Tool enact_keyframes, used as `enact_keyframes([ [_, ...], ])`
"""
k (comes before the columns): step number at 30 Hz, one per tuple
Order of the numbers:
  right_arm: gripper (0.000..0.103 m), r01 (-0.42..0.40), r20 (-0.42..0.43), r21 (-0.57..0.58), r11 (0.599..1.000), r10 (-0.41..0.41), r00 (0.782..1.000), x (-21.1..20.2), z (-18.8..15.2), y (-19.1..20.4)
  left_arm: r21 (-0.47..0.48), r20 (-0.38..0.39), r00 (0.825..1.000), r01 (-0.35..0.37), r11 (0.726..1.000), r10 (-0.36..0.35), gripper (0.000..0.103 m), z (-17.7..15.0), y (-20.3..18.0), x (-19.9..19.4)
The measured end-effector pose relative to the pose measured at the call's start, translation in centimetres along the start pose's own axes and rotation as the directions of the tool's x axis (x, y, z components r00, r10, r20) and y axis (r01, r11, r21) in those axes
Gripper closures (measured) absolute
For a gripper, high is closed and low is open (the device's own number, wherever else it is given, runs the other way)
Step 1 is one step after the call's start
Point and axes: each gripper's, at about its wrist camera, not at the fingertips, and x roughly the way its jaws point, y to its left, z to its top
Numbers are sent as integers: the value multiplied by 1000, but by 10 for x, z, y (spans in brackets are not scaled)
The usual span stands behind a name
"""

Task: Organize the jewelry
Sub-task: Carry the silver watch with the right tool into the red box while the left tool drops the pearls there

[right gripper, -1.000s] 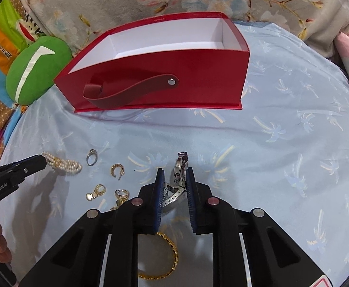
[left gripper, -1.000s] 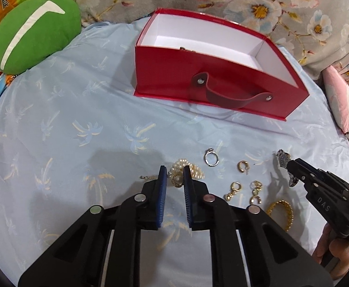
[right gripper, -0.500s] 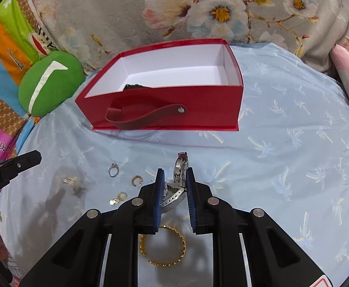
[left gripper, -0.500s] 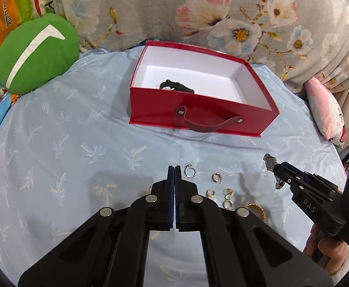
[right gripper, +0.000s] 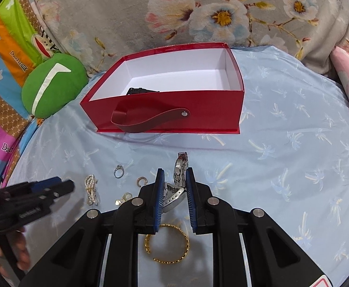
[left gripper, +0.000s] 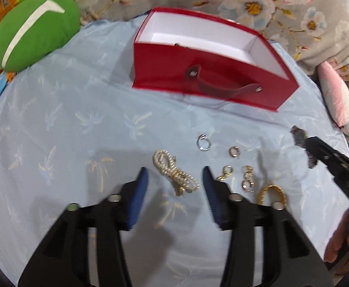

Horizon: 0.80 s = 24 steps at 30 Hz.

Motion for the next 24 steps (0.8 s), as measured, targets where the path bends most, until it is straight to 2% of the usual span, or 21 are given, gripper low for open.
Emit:
enact_keyframes([
  [4,86,-1,-9,-3,1000,1,1000,3,-1,1,-22,-36,999,-9,1000,8,52,-3,2,22],
  [8,86,0,-16,-1,1000,0,1000,6,-2,1,-64,-67,998,16,998,-20,51,-4,3,38],
  [10,86,1,-20,0,1000,-1,1000,7,-3,1,-65,-68,997,17,998,-22,57,-4,1,41],
  [11,86,1,-21,1,1000,-1,1000,7,-3,0,-59,-73,997,16,998,-20,70,-4,-1,42],
  [12,86,2,-22,2,1000,-2,1000,7,-3,0,-55,-81,997,14,998,-18,77,-4,-2,43],
  [14,86,3,-24,4,1000,-3,1000,8,-3,-1,-44,-80,997,2,999,-5,81,-5,-3,44],
  [17,86,2,-26,8,1000,-1,1000,9,-3,-2,-57,-80,997,19,998,-23,84,-6,0,42],
  [19,86,1,-23,8,1000,0,1000,9,-3,-2,-61,-66,997,35,998,-39,91,-5,3,35],
  [24,86,-7,-6,7,1000,7,1000,5,-1,0,-36,11,999,46,998,-45,91,2,4,3],
])
